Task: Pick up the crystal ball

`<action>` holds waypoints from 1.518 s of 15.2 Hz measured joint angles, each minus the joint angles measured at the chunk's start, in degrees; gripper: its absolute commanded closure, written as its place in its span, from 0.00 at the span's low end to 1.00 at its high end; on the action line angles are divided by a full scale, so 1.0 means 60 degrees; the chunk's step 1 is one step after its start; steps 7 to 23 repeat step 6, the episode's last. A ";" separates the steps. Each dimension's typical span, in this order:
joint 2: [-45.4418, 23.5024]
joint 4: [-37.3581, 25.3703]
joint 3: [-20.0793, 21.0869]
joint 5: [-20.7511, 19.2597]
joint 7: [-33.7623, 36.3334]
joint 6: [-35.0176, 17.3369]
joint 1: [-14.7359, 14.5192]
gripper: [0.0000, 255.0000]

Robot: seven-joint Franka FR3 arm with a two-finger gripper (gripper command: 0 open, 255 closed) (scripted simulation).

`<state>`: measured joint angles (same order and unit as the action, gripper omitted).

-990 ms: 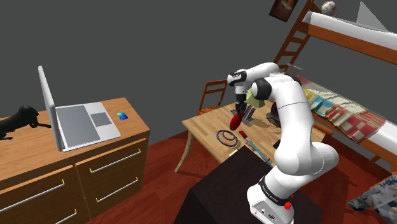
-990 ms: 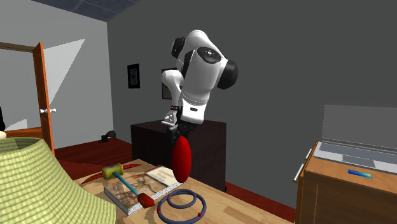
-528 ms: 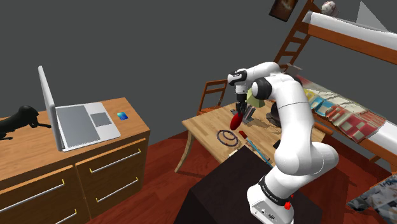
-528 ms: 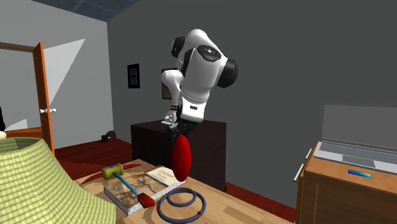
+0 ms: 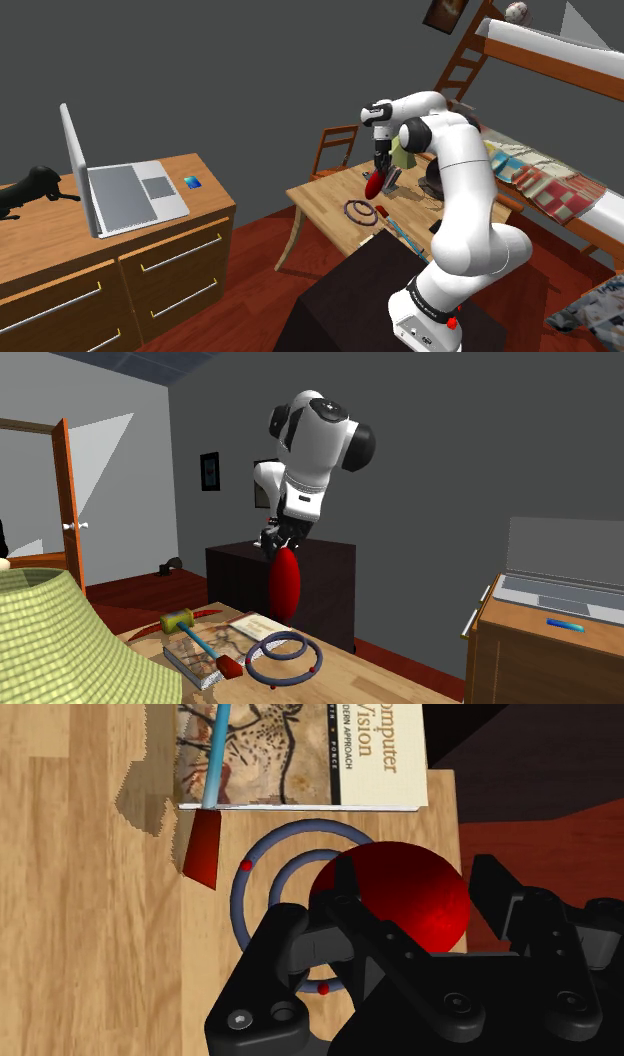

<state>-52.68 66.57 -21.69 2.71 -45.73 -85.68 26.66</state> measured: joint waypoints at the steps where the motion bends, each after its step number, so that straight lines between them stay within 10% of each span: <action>1: 0.0076 0.0002 -0.0016 -0.0018 -0.0018 0.0073 -0.0006 1.00; 23: 0.0275 -0.0248 -0.0064 -0.0074 -0.0078 0.0506 -0.0001 1.00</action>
